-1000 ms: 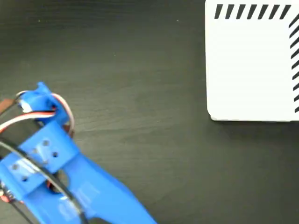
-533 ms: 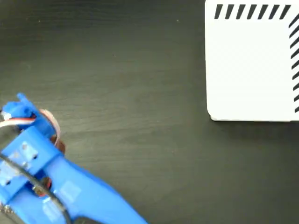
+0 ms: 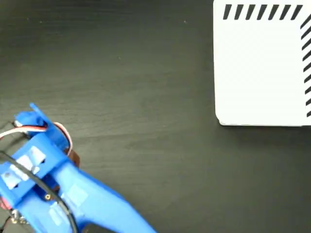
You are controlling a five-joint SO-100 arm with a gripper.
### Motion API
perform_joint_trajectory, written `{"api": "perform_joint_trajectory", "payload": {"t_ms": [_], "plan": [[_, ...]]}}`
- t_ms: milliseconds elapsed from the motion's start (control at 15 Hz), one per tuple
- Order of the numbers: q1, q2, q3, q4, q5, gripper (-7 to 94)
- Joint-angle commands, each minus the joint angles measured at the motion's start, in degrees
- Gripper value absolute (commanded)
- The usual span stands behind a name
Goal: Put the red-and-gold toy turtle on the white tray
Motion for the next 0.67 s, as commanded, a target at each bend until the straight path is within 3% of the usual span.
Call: {"api": "perform_joint_trajectory", "payload": {"t_ms": [0, 200, 600], "plan": [[-0.3, 1.1, 1.2, -2.5, -1.2, 67], [-0.8, 0.5, 5.3, -8.1, -2.0, 67], [-3.3, -0.4, 9.8, -12.3, -1.8, 67]]}}
